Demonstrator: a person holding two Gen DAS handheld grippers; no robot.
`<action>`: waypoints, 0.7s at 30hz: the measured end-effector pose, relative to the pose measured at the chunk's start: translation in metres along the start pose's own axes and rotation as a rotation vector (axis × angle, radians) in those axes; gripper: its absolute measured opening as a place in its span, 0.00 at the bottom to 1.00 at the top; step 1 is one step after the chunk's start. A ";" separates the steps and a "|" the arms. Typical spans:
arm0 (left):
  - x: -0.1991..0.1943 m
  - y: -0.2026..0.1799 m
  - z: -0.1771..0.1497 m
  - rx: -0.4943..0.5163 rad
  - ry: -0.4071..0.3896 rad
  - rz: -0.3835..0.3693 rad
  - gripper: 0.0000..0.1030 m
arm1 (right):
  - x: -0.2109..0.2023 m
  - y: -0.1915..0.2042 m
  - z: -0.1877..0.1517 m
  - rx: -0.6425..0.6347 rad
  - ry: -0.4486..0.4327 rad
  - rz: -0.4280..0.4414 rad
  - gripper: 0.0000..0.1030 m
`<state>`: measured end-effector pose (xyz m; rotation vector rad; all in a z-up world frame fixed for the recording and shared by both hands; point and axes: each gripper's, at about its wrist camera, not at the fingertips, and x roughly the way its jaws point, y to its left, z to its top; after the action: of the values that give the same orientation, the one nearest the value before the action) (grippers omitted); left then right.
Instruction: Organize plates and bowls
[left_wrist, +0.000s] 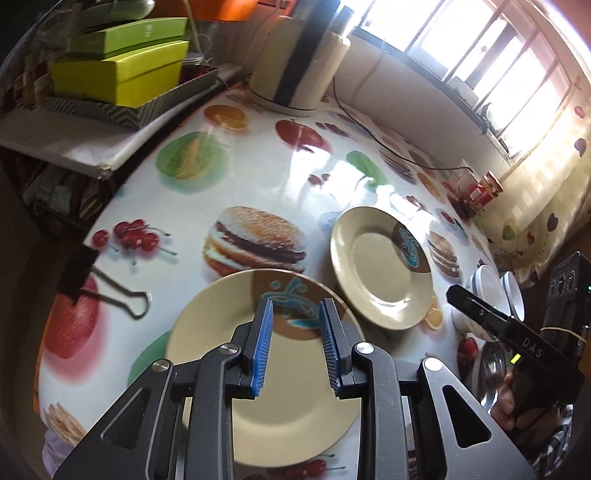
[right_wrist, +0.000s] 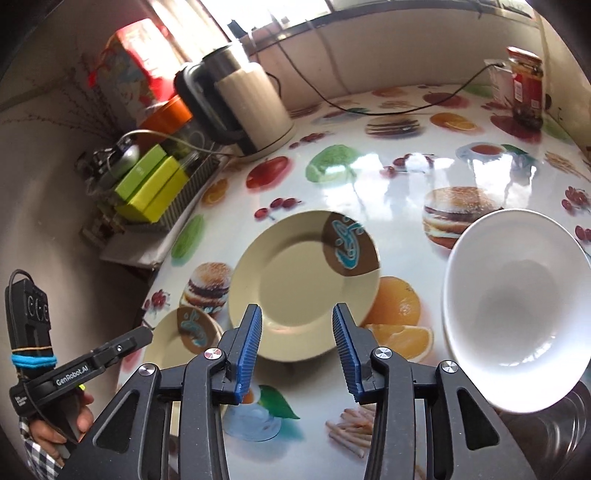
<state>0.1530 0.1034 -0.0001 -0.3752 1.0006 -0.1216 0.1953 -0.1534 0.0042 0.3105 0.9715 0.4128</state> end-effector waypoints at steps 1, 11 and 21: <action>0.002 -0.003 0.001 0.005 0.004 0.000 0.26 | 0.000 0.000 0.000 -0.006 0.000 0.014 0.38; 0.021 -0.021 0.018 0.040 0.031 -0.007 0.26 | 0.009 -0.018 0.005 0.020 0.018 -0.036 0.38; 0.051 -0.032 0.036 0.059 0.082 -0.015 0.26 | 0.015 -0.033 0.017 0.052 0.008 -0.088 0.38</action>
<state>0.2131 0.0687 -0.0117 -0.3261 1.0728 -0.1806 0.2236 -0.1760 -0.0121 0.3121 1.0008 0.3094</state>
